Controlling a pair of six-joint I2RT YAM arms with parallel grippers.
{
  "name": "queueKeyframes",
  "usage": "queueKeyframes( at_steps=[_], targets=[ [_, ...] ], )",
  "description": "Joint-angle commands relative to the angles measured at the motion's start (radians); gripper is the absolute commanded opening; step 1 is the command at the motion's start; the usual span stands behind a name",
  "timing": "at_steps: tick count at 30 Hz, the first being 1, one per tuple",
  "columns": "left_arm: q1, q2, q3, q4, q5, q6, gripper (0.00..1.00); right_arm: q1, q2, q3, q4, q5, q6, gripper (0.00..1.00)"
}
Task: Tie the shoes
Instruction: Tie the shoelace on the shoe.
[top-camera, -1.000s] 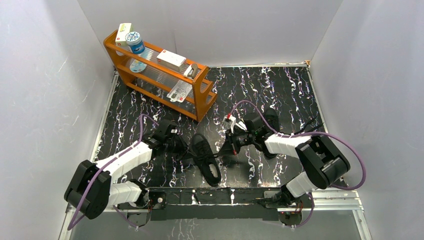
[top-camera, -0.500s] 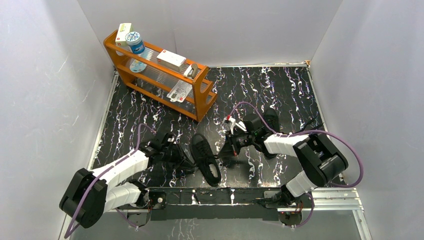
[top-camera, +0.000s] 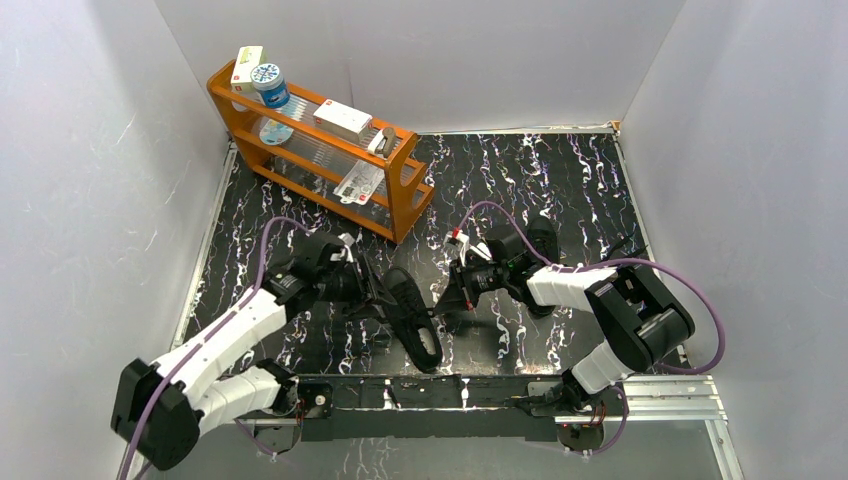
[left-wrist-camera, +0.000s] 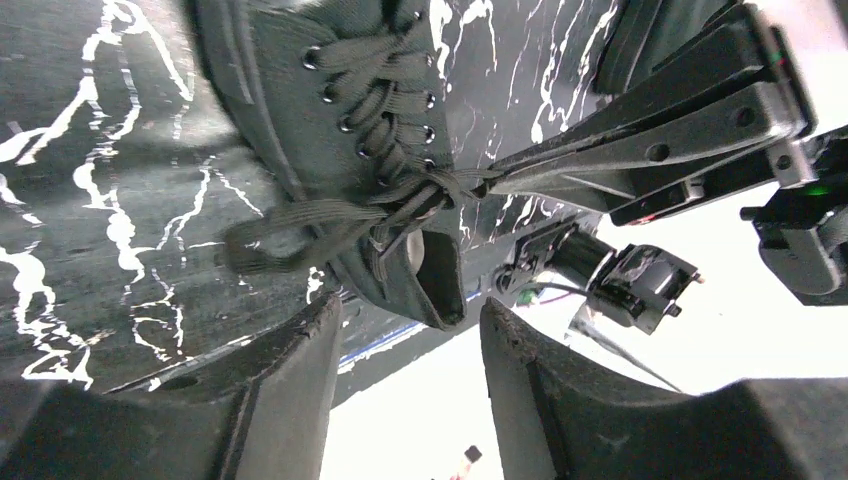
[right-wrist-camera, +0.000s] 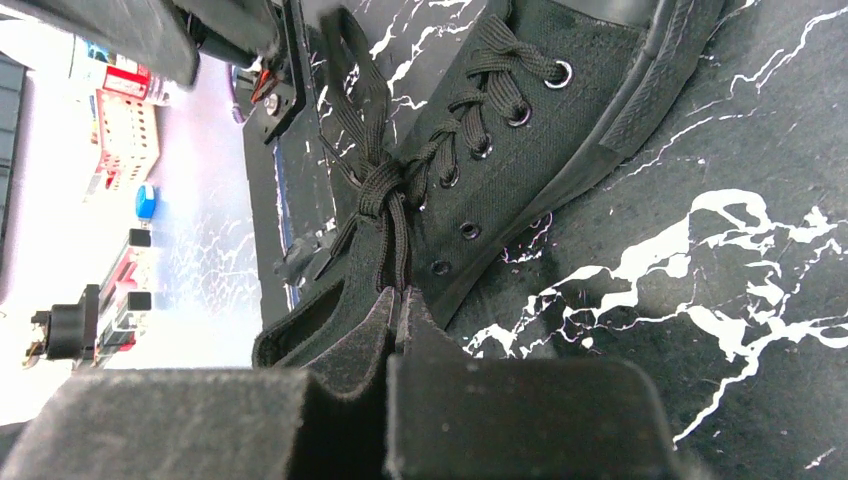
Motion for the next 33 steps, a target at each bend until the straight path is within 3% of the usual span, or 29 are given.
queueKeyframes(
  at_steps=[1,3,4,6,9,12,23,27,33],
  targets=[
    [-0.072,0.107,0.094,0.005,0.046,0.074,0.52,0.001,0.002,0.04,0.042,-0.035,-0.008,0.0],
    [-0.091,0.129,0.127,-0.024,0.002,0.083,0.51,0.0,-0.005,0.04,0.039,-0.031,-0.009,0.0],
    [-0.093,0.132,0.163,-0.095,-0.059,0.068,0.46,0.001,-0.005,0.04,0.038,-0.032,-0.009,0.0],
    [-0.113,0.098,0.194,-0.21,-0.223,0.004,0.46,0.001,-0.007,0.042,0.03,-0.031,-0.014,0.0],
    [-0.115,0.027,0.059,0.033,-0.121,-0.03,0.51,0.0,-0.01,0.038,0.036,-0.028,-0.011,0.0],
    [-0.116,0.102,-0.006,0.163,0.016,-0.082,0.5,0.001,-0.001,0.041,0.038,-0.038,-0.01,0.0],
    [-0.123,0.256,-0.019,0.248,0.095,-0.043,0.47,0.005,0.014,0.06,0.047,-0.042,-0.001,0.0],
    [-0.126,0.241,-0.031,0.274,0.081,-0.038,0.35,0.008,0.016,0.066,0.047,-0.045,0.0,0.0],
    [-0.125,0.247,-0.034,0.257,0.085,-0.037,0.34,0.01,0.017,0.064,0.048,-0.044,0.002,0.0]
  ],
)
